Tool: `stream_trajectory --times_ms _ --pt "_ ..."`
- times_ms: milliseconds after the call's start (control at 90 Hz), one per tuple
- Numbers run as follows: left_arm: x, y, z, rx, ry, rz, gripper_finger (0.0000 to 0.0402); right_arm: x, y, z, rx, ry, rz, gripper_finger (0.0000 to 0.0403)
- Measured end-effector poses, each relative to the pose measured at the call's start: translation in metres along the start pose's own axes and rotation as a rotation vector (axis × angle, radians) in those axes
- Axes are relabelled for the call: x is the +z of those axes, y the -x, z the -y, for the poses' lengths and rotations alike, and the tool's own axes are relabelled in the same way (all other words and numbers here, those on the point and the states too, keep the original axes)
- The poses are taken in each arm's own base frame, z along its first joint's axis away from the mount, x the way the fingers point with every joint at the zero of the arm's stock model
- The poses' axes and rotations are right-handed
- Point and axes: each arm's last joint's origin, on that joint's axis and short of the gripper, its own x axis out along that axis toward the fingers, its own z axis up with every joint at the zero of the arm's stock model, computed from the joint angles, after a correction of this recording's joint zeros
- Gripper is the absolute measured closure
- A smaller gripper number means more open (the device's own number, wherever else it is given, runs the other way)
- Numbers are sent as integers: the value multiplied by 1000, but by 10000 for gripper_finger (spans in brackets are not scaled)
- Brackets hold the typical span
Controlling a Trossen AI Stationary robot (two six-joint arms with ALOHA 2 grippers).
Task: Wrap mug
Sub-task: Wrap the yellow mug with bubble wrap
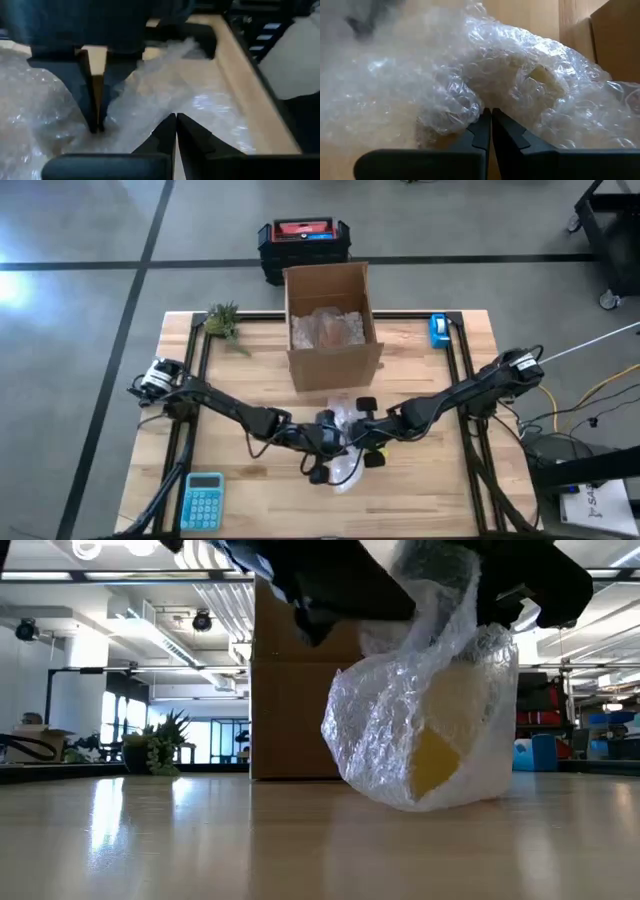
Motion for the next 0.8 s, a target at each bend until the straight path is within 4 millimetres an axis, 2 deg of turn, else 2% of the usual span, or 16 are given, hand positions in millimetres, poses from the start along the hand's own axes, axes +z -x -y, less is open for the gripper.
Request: stream_trajectory --times_ms 100,189,356,478,611,800 --pt "-2 -11 -14 46 14 -5 401 1 3 1 -1 4 -13 401" --pt "-6 -17 -23 70 51 -17 401 8 14 2 -2 12 -33 401" --pt "-8 -20 -26 88 76 -27 401 25 40 5 -8 25 -95 401" --pt "-8 -20 -26 89 80 -28 402 36 48 5 -1 39 -47 401" --pt "-9 -20 -27 89 80 -30 402 40 44 4 5 50 8 401" --pt "-11 -20 -26 82 81 -49 402 30 20 2 -3 53 -25 401"
